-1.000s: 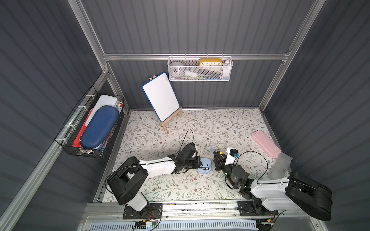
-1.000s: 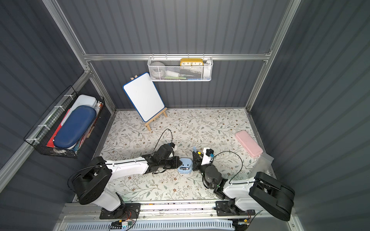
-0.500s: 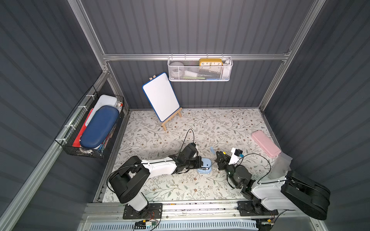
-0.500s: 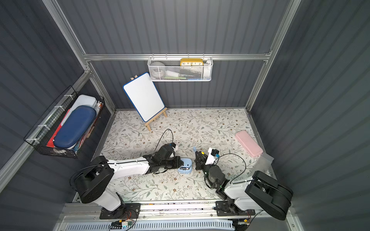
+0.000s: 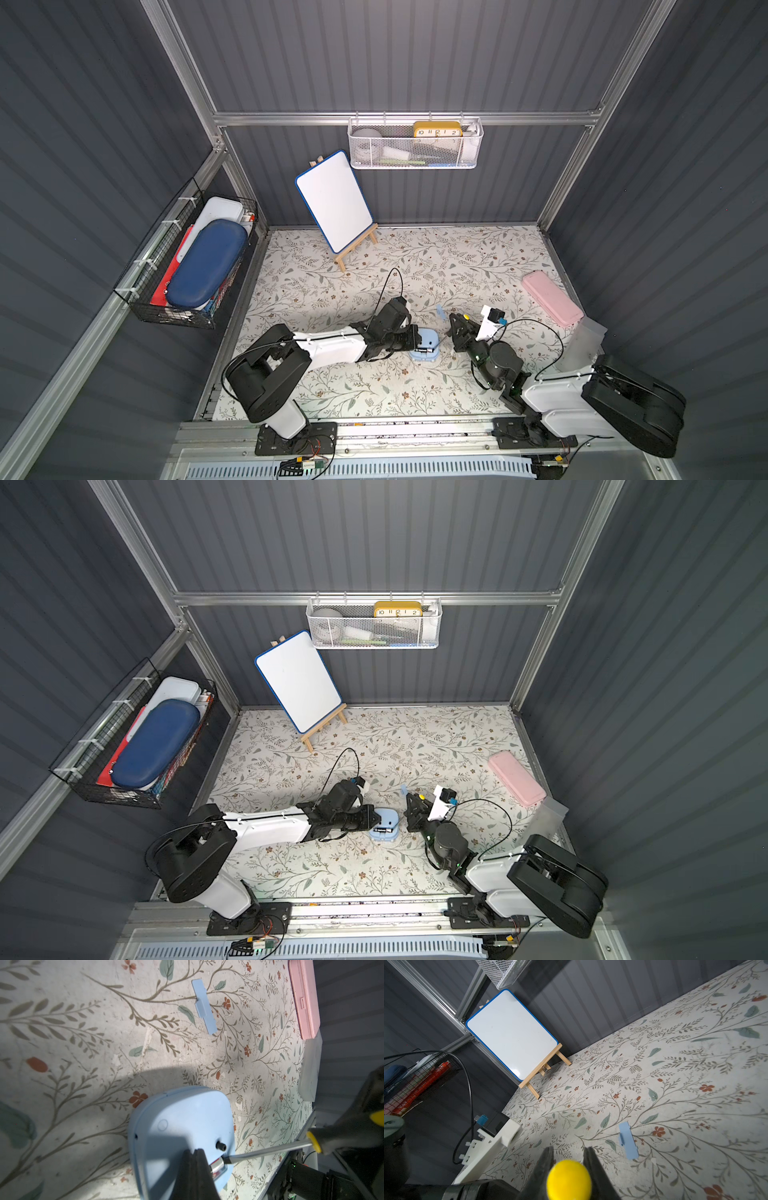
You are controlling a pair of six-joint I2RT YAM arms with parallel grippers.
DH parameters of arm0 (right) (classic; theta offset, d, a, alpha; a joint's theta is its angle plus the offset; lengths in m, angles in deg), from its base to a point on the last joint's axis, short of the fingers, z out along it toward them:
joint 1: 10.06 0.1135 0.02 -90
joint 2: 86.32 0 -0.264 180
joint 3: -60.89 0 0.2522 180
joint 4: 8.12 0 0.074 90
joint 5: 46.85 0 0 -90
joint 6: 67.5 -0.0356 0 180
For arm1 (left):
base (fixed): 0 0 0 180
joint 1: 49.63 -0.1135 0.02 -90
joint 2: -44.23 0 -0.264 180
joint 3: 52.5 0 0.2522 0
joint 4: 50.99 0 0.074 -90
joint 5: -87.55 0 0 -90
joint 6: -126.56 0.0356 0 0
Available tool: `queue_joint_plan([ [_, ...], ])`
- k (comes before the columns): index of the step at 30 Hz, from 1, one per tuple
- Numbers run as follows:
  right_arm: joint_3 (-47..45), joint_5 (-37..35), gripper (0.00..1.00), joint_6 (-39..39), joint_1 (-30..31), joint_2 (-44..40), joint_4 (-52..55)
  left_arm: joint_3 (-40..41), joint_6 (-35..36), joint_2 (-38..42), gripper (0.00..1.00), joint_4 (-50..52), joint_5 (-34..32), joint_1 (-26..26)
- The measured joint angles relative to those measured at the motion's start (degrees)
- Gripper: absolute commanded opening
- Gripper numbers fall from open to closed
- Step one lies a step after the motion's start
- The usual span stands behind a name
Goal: Remove the battery from the alarm
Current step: Release the battery from the alarm.
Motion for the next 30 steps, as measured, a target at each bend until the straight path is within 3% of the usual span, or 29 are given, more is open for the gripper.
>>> queue_joint_plan([
  [14,0.02,5.07,0.0,-5.88,-1.68,6.56,-6.27,1.07,-0.39,0.44,0.0,-1.27,0.09,0.09],
  [24,0.07,6.36,0.0,-5.7,-1.66,1.95,-3.65,1.2,-1.36,0.5,0.0,-1.44,0.07,0.09],
  [30,0.96,6.4,0.0,-4.11,-1.62,-3.96,3.17,1.55,-2.16,1.33,0.0,-0.46,0.0,0.09],
])
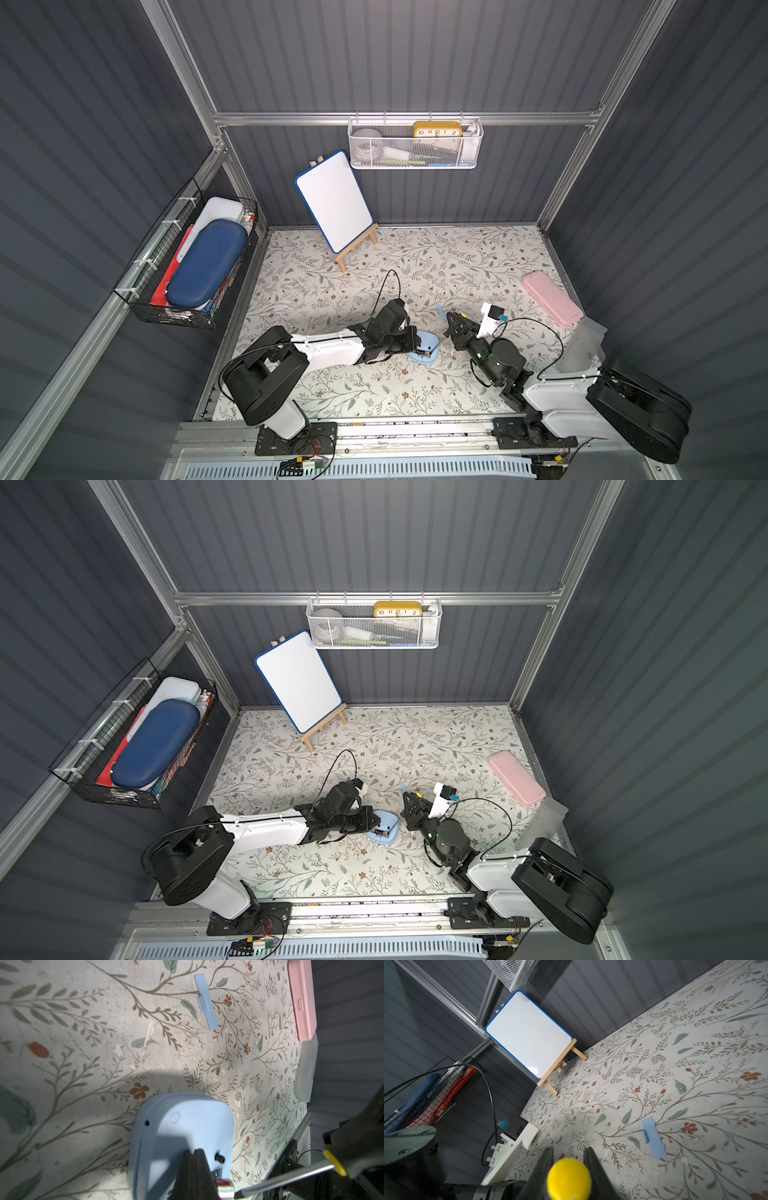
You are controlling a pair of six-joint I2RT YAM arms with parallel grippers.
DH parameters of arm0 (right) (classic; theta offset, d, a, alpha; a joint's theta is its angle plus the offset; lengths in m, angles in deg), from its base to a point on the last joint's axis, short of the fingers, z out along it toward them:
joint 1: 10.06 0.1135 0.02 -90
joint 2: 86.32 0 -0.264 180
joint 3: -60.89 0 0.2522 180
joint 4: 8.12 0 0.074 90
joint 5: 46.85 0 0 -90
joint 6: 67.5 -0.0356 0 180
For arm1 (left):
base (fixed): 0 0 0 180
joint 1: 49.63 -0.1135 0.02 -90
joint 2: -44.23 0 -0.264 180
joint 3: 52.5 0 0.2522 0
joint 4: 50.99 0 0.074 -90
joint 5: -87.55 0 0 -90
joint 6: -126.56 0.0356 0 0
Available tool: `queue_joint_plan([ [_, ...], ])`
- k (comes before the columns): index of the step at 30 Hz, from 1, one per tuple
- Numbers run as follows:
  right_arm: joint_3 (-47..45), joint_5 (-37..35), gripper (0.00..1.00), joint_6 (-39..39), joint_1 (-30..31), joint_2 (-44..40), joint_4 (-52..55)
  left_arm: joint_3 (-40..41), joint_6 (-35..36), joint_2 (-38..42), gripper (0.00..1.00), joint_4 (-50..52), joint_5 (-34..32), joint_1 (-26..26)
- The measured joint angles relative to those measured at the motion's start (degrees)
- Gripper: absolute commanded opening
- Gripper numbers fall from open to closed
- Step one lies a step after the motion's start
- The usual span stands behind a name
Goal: Remove the battery from the alarm
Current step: Release the battery from the alarm, then place the screwdriver at the center of the board.
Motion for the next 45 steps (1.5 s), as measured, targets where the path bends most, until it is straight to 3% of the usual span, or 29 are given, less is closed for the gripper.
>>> queue_joint_plan([
  [7,0.39,-2.32,0.0,3.13,0.04,-10.6,11.69,0.0,0.0,0.07,0.0,0.15,-0.17,0.0],
  [10,5.25,-5.03,0.0,3.67,-0.33,-16.96,26.84,-0.02,0.0,0.55,0.0,1.16,-0.24,0.0],
  [12,13.81,-5.7,0.0,2.97,-2.54,-18.78,42.58,-0.07,0.02,1.38,0.03,2.91,-0.92,0.0],
  [15,30.53,-4.33,0.0,2.99,-8.63,-14.29,63.73,-0.09,0.13,3.69,0.12,7.19,-3.3,0.02],
  [18,43.21,-1.44,0.0,5.25,-13.73,-6.32,78.51,-0.09,0.87,7.32,0.3,10.25,-5.2,-0.35],
  [21,46.9,3.23,0.0,7.52,-17.05,1.51,87.86,-0.07,1.64,11.89,0.46,11.56,-6.67,-1.29],
  [26,48.43,9.66,0.0,10.34,-19.98,14.1,100.45,0.44,2.47,17.88,0.5,12.59,-8.35,-2.51],
  [32,53.24,13.38,0.0,12.55,-20.17,22.36,106.38,3.04,2.54,21.68,0.51,13.09,-8.85,-3.87],
  [39,55.41,12.31,0.03,13.6,-20.2,30.21,106.47,4.37,2.93,22.21,0.58,13.22,-8.94,-4.2],
  [45,56.13,9.86,0.18,13.53,-19.85,31.06,105.61,4.37,3.39,22.8,0.6,13.25,-8.94,-4.31],
])
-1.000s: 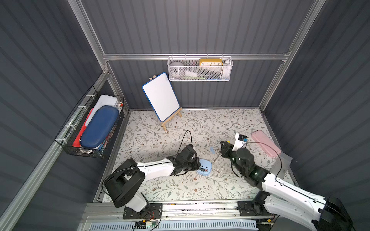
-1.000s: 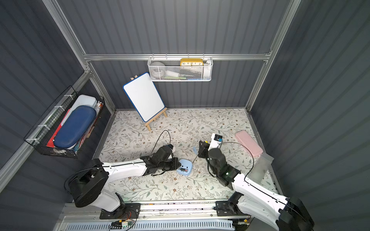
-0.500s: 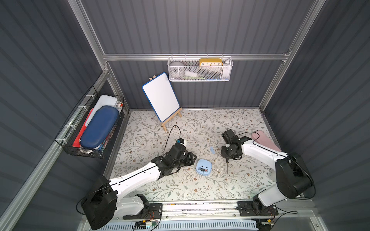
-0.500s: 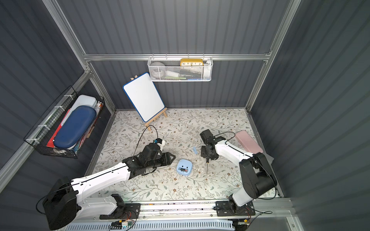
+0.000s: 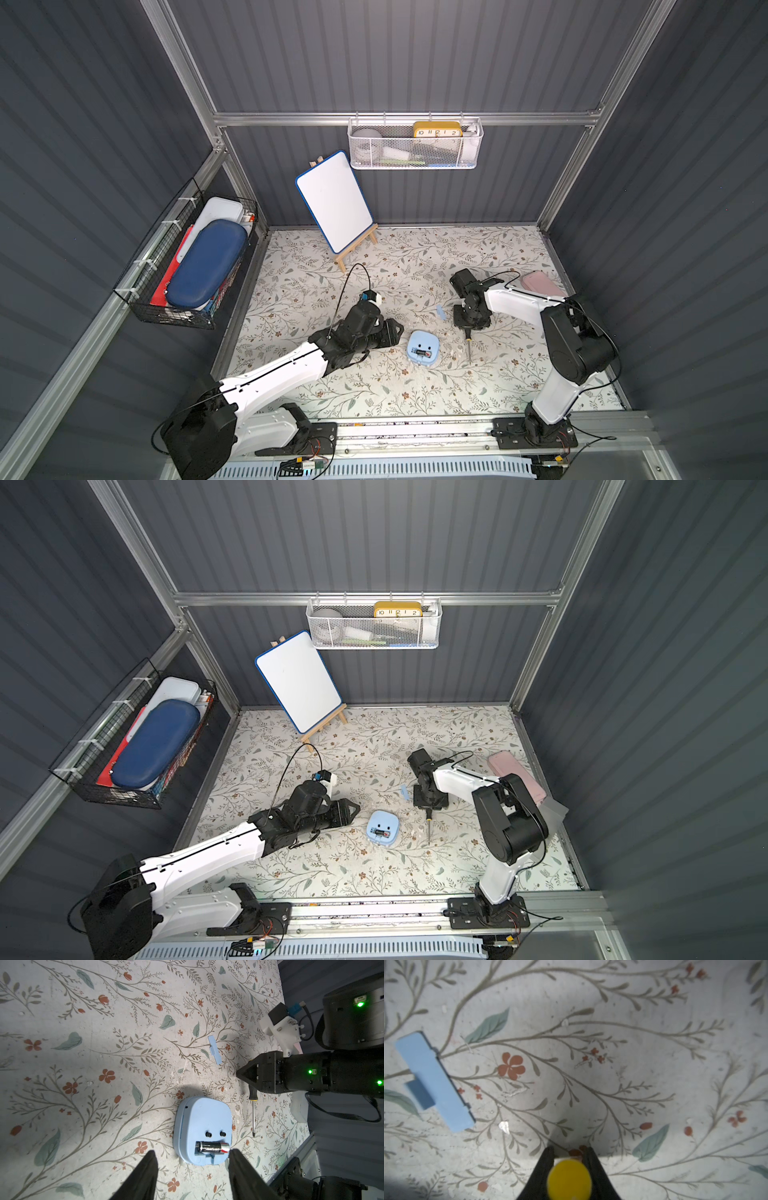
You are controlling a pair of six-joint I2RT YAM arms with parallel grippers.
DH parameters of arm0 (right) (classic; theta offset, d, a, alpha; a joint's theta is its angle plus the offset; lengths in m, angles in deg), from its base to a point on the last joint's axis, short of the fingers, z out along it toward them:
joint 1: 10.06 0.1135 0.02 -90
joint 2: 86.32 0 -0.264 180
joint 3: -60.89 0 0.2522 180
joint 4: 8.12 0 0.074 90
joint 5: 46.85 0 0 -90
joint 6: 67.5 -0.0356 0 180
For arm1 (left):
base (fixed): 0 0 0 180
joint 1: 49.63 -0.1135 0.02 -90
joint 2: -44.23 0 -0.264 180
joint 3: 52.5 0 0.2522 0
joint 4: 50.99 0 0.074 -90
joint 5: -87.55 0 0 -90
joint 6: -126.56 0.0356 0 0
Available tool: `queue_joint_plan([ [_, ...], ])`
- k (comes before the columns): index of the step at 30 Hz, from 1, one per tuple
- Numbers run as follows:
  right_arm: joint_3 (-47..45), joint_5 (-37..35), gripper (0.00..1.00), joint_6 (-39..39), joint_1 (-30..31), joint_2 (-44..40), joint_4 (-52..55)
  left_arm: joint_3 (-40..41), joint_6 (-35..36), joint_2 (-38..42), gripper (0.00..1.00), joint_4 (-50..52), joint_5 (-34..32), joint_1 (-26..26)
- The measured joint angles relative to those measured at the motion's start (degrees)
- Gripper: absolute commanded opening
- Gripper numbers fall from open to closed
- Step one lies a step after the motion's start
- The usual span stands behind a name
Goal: Remove the battery from the alarm
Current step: Place the screwdriver at the center of the board.
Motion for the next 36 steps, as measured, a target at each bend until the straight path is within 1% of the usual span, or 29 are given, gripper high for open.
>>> queue_joint_plan([
  [3,1.2,-1.4,0.29,0.02,0.55,0.96,0.52,-0.07,0.2,-0.02,0.62,0.17,0.07,-0.22],
  [5,1.44,-1.7,0.3,0.02,0.7,1.14,0.66,-0.37,0.28,-0.15,0.63,0.42,0.15,-0.28],
  [9,1.38,-1.86,0.4,0.28,0.72,1.09,0.63,-1.01,0.63,-0.2,0.68,0.5,0.17,-0.31],
  [11,1.38,-1.9,0.47,0.55,0.7,1.05,0.59,-1.25,0.81,-0.2,0.71,0.61,0.2,-0.31],
  [14,1.22,-1.84,0.54,0.57,0.7,0.92,0.22,-1.75,0.94,-0.35,0.72,0.83,0.22,-0.31],
  [20,-0.5,-0.35,0.6,0.5,0.72,-0.66,-0.74,-2.49,0.92,-0.96,0.73,1.51,0.2,-0.31],
  [24,-1.16,0.87,0.62,1.03,0.79,-2.14,-0.07,-3.17,0.92,-1.36,0.74,1.88,0.26,-0.31],
  [28,-1.16,1.38,0.62,1.88,0.85,-3.8,0.35,-3.89,0.92,-2.21,0.74,2.45,0.31,-0.31],
  [31,-1.16,1.86,0.61,2.58,1.42,-6.43,0.79,-4.26,0.92,-2.56,0.74,2.82,0.26,-0.31],
  [33,-1.25,2.82,0.6,4.17,3.28,-10.23,1.01,-4.63,1.03,-2.56,0.74,3.17,0.2,-0.31],
  [36,-1.27,6.03,0.61,7.37,8.98,-16.87,0.92,-5.11,1.55,-2.43,0.75,3.34,0.17,-0.44],
])
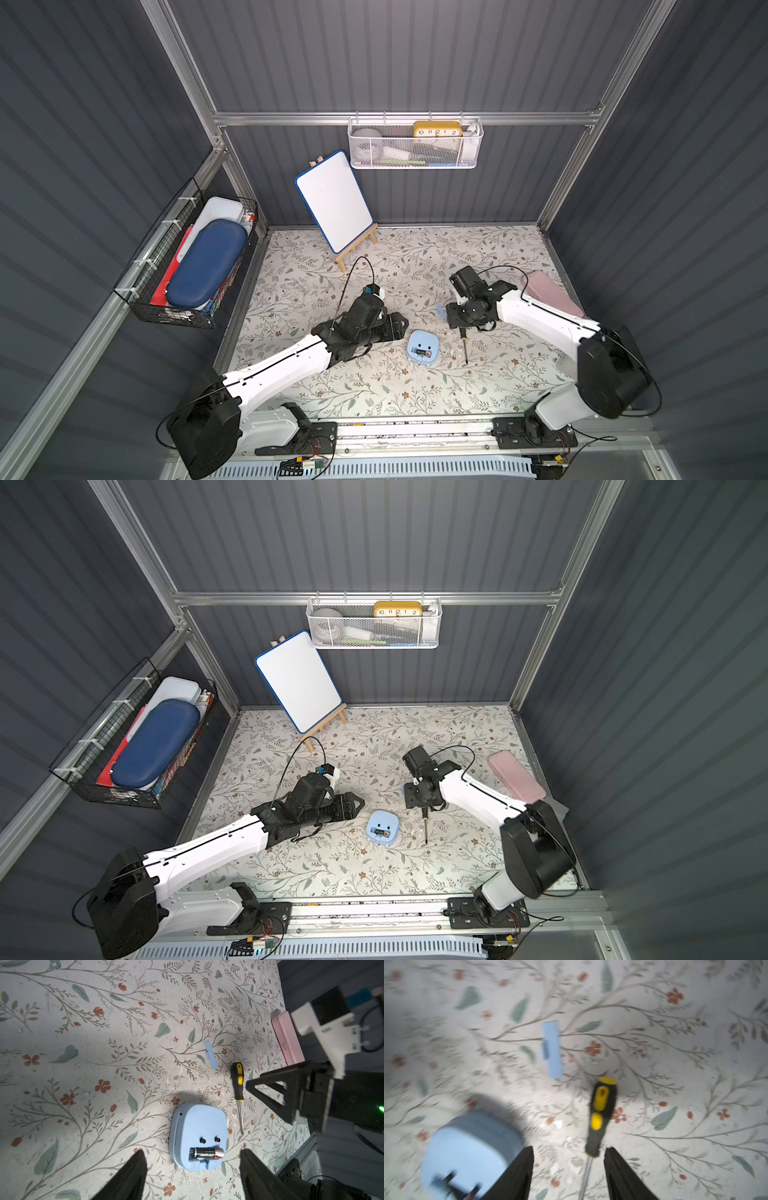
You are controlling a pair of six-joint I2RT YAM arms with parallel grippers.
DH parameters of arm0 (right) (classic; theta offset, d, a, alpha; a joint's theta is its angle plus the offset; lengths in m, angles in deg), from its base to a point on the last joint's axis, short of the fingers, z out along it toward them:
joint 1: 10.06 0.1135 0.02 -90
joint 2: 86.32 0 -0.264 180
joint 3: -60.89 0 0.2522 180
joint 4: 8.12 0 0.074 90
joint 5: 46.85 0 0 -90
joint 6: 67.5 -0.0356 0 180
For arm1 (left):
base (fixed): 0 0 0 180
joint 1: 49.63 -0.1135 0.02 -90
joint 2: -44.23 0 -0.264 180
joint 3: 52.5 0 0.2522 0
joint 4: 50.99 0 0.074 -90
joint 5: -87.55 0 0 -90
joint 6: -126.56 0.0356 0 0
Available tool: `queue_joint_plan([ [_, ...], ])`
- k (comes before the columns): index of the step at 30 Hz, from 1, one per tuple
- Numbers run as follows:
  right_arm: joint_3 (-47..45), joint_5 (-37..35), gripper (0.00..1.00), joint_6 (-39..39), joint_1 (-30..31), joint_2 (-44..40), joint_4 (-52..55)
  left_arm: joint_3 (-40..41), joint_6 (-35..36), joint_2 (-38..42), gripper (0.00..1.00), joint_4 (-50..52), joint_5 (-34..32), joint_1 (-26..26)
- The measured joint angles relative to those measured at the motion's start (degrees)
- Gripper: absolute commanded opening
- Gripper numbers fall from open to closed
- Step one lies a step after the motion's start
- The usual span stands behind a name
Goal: Remove the battery from the alarm
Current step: Place the screwdriver at the center of the board, then remove the battery from the alarm.
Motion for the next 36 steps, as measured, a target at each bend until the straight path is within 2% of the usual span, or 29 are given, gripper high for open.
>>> queue_joint_plan([
  [4,-0.15,4.28,0.64,3.85,8.76,-4.83,0.13,-0.04,1.46,1.68,0.75,0.46,0.02,-1.2],
  [7,-1.79,6.01,0.64,5.46,11.06,-4.55,0.15,-0.04,2.97,3.96,0.75,0.57,0.04,-2.4],
  [13,-0.66,6.43,0.62,8.11,14.16,1.86,2.78,-0.07,5.07,5.88,0.75,0.85,0.26,-3.15],
  [36,0.83,7.17,0.55,8.44,15.76,7.34,1.51,1.09,5.64,6.45,0.76,1.07,1.33,-3.21],
])
